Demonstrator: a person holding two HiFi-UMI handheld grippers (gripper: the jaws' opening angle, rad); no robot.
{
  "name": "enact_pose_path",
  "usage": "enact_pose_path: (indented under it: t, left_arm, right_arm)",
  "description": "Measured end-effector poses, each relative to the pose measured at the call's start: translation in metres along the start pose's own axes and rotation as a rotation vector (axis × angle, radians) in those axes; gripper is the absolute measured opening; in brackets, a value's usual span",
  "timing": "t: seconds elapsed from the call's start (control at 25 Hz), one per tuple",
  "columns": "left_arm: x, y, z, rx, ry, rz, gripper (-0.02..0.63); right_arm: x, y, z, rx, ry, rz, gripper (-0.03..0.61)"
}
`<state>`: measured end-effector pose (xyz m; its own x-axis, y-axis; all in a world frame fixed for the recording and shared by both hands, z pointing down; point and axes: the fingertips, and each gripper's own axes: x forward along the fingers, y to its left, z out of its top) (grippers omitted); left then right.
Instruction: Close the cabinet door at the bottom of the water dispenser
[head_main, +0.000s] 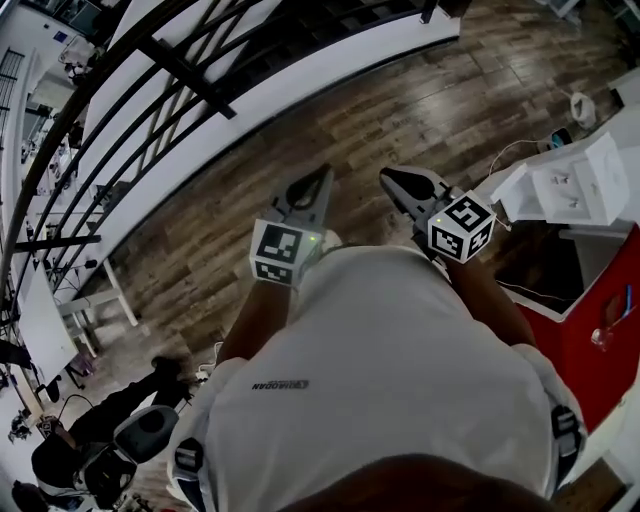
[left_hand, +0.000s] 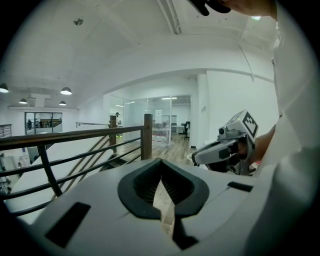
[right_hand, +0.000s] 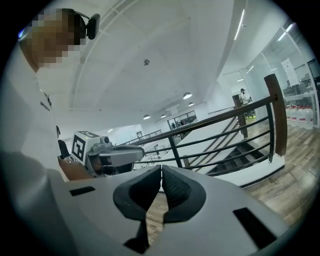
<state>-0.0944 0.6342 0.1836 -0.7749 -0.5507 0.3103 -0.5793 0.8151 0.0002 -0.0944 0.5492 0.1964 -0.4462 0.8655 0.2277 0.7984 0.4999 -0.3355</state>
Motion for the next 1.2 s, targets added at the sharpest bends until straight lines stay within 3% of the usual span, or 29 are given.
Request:
enact_pose_path:
  t: [0.72, 1.2]
  left_arm:
    - [0.084, -0.164, 0.011, 0.062, 0.049, -0.143, -0.008]
    - [0.157, -0.278, 0.030, 0.133, 0.086, -0.325, -0.008]
  right_arm:
    - [-0.169, -0.071, -0.032, 0.081, -0.100, -0.134, 0.021]
    - [-0.300, -0.119, -0.062, 0.175, -0.164, -0.320, 0.021]
